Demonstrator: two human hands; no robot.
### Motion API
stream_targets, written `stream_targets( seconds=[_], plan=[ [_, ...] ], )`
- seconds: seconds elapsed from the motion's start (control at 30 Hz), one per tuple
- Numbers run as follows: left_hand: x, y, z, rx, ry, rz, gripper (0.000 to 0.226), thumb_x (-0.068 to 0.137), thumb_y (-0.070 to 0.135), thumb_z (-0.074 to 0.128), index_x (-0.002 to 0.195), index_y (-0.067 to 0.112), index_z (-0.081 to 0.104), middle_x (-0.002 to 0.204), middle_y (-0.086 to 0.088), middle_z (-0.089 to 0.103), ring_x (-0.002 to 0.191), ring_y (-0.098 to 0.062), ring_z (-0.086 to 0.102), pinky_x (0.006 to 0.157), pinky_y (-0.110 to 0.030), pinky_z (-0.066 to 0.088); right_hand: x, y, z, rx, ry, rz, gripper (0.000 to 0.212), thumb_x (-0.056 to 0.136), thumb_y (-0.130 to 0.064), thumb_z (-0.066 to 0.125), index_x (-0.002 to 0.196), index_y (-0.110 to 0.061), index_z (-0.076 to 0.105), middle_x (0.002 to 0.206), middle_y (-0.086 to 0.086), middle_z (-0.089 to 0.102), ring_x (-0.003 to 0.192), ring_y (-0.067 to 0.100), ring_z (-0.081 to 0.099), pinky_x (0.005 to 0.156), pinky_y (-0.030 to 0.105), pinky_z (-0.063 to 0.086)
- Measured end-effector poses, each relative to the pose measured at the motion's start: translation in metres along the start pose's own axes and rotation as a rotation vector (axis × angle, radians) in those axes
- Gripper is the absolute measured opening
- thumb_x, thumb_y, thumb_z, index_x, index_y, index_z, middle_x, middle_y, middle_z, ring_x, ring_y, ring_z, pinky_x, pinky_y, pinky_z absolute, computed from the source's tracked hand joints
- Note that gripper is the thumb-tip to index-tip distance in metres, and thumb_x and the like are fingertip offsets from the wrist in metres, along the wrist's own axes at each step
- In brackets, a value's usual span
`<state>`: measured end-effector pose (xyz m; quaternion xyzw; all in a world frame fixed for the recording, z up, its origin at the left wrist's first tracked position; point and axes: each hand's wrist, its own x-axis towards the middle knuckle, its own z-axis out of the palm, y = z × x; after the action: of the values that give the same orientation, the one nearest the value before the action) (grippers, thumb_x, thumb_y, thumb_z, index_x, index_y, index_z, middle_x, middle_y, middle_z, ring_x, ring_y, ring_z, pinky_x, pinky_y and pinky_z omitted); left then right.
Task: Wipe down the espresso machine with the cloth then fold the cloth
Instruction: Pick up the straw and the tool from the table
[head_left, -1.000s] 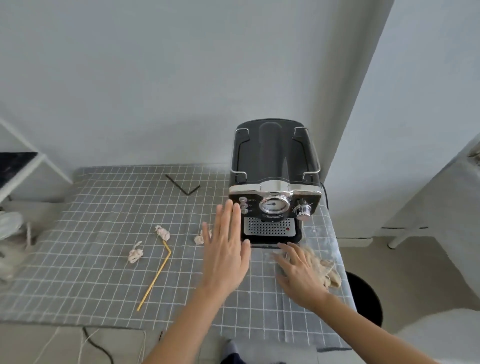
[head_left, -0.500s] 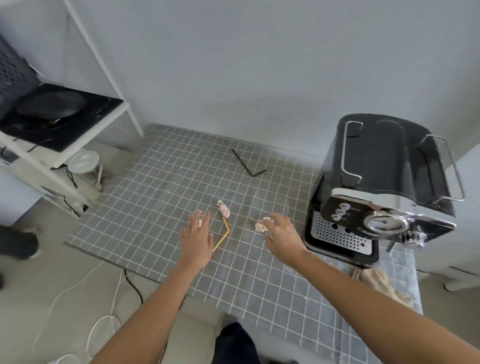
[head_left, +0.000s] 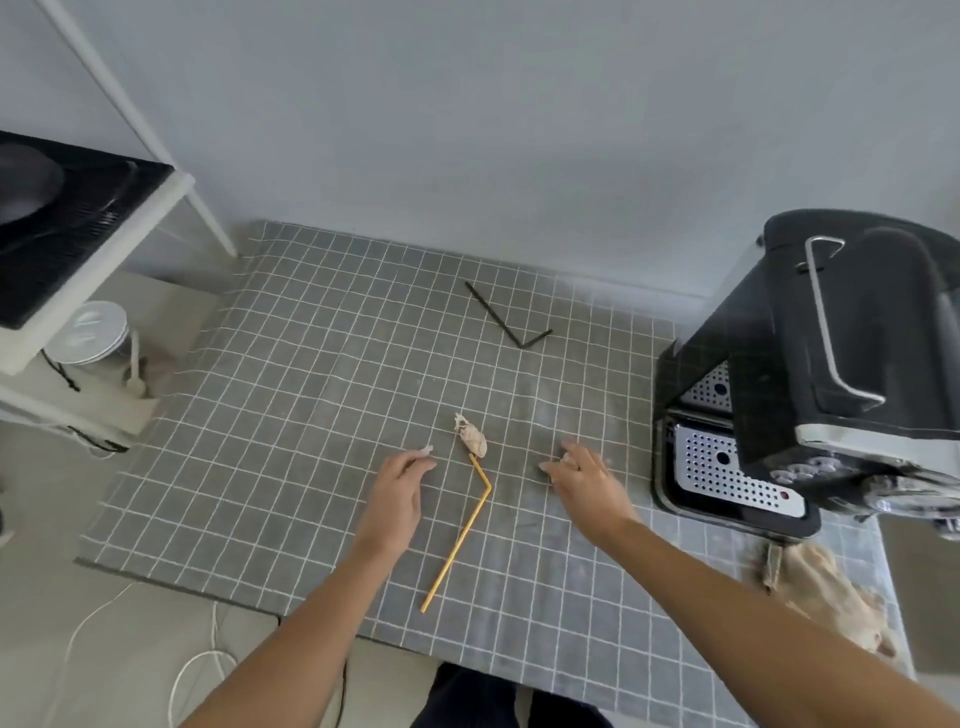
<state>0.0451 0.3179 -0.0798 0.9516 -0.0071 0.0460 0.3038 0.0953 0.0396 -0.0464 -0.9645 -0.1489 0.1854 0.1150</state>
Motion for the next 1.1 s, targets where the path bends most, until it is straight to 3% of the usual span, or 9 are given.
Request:
stream_targets(
  seconds=[0.1, 0.2, 0.4, 0.53, 0.67, 0.77, 0.93, 1.0, 1.1],
  plan=[
    [0.032, 0.022, -0.004, -0.023, 0.052, 0.096, 0.043, 0.083, -0.013, 0.050, 0.120, 0.006, 0.061, 0.120, -0.008, 0.057, 0.111, -0.019, 0.051, 0.102, -0.028, 0.043, -0.001, 0.004, 0.000, 0.032, 0.033, 0.007, 0.038, 0.090, 0.005, 0.055, 0.123, -0.013, 0.062, 0.145, 0.010, 0.044, 0.131, 0.031, 0.041, 0.089, 0.043, 0.054],
    [0.064, 0.041, 0.012, 0.048, -0.042, 0.127, 0.053, 0.078, -0.009, 0.060, 0.126, 0.012, 0.058, 0.126, -0.010, 0.055, 0.110, -0.027, 0.051, 0.095, -0.040, 0.049, 0.009, 0.005, -0.010, 0.084, 0.125, 0.016, 0.028, 0.090, 0.006, 0.050, 0.112, -0.006, 0.061, 0.124, 0.012, 0.053, 0.112, 0.032, 0.047, 0.090, 0.040, 0.052],
    [0.076, 0.047, 0.036, 0.244, -0.231, 0.021, 0.042, 0.090, 0.049, 0.051, 0.128, 0.030, 0.054, 0.143, -0.007, 0.037, 0.127, -0.028, 0.035, 0.102, -0.045, 0.036, 0.054, -0.002, -0.044, 0.116, 0.150, 0.040, 0.020, 0.100, -0.013, 0.041, 0.114, -0.010, 0.053, 0.114, 0.011, 0.046, 0.107, 0.028, 0.044, 0.090, 0.040, 0.048],
    [0.068, 0.039, 0.042, 0.142, -0.110, 0.066, 0.028, 0.087, 0.045, 0.054, 0.082, 0.017, 0.055, 0.111, -0.005, 0.054, 0.106, -0.023, 0.046, 0.088, -0.038, 0.046, 0.086, -0.016, -0.058, 0.041, 0.123, 0.116, 0.027, 0.100, -0.020, 0.040, 0.119, -0.008, 0.055, 0.121, 0.016, 0.045, 0.110, 0.033, 0.047, 0.087, 0.039, 0.045],
    [0.059, 0.035, 0.035, 0.025, 0.015, 0.041, 0.027, 0.083, 0.019, 0.070, 0.072, 0.011, 0.046, 0.086, -0.002, 0.048, 0.082, -0.016, 0.043, 0.067, -0.026, 0.044, 0.112, -0.026, -0.061, 0.063, 0.142, 0.059, 0.032, 0.103, -0.021, 0.038, 0.099, -0.003, 0.063, 0.107, 0.011, 0.044, 0.103, 0.028, 0.050, 0.078, 0.036, 0.050],
    [0.055, 0.032, 0.027, -0.038, 0.117, 0.001, 0.021, 0.077, -0.007, 0.067, 0.075, 0.008, 0.051, 0.083, -0.002, 0.046, 0.067, -0.014, 0.044, 0.058, -0.019, 0.041, 0.131, -0.030, -0.062, 0.085, 0.165, 0.069, 0.033, 0.103, -0.030, 0.043, 0.106, -0.006, 0.065, 0.114, 0.011, 0.049, 0.103, 0.026, 0.053, 0.081, 0.038, 0.052],
    [0.038, 0.035, 0.003, -0.144, 0.246, -0.043, 0.008, 0.087, -0.001, 0.060, 0.091, 0.006, 0.063, 0.095, -0.004, 0.052, 0.069, -0.009, 0.052, 0.067, -0.010, 0.044, 0.165, -0.033, -0.059, 0.030, 0.113, 0.058, 0.046, 0.094, -0.003, 0.053, 0.138, -0.010, 0.043, 0.135, 0.017, 0.040, 0.117, 0.036, 0.052, 0.091, 0.045, 0.053],
    [0.026, 0.033, -0.005, -0.139, 0.187, -0.048, 0.005, 0.087, 0.004, 0.062, 0.089, 0.007, 0.064, 0.090, -0.003, 0.056, 0.067, -0.009, 0.052, 0.064, -0.013, 0.044, 0.174, -0.033, -0.058, -0.003, 0.054, 0.075, 0.069, 0.089, 0.003, 0.057, 0.149, -0.010, 0.027, 0.151, 0.016, 0.023, 0.130, 0.039, 0.042, 0.100, 0.046, 0.049],
    [0.010, 0.034, -0.009, -0.131, -0.006, -0.188, 0.024, 0.081, 0.024, 0.073, 0.068, 0.011, 0.058, 0.070, 0.000, 0.054, 0.058, -0.013, 0.049, 0.054, -0.024, 0.039, 0.182, -0.036, -0.053, -0.042, 0.023, 0.151, 0.066, 0.093, -0.001, 0.057, 0.150, -0.002, 0.024, 0.158, 0.015, 0.008, 0.135, 0.041, 0.036, 0.103, 0.045, 0.045]
  ],
)
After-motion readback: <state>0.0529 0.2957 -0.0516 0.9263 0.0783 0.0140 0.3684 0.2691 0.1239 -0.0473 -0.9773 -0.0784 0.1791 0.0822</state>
